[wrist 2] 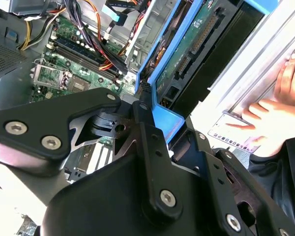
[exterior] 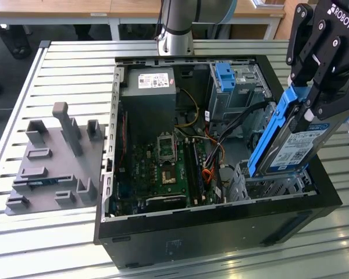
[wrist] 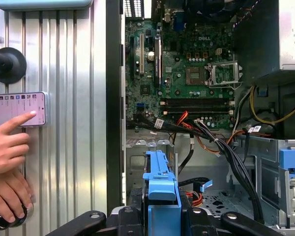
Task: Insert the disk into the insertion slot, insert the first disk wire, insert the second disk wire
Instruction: 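Insert the disk into the insertion slot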
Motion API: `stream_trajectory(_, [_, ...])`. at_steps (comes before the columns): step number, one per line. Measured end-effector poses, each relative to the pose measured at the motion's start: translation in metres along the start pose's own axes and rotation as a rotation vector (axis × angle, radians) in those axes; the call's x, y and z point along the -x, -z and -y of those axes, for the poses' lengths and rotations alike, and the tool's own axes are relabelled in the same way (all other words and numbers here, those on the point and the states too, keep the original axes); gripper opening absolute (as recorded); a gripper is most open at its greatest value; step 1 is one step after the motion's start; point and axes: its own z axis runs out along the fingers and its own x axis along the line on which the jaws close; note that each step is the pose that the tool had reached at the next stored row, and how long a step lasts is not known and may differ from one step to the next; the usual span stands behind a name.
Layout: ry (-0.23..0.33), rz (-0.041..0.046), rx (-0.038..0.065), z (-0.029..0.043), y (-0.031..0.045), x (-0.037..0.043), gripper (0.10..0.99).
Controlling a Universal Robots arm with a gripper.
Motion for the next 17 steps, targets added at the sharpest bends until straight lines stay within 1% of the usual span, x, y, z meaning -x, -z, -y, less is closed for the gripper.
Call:
stream_trajectory(7, [0.0,0.0,-0.001,-0.0003,-0.0018,0.0,0.365])
stream_trajectory(14, [0.0,0.0014,-0.011,-0.0022,-0.0039,0.0007,0.365])
stream_trajectory(17, [0.0,0.0038,-0.012,-0.0041,-0.0049,0.0017,0.365])
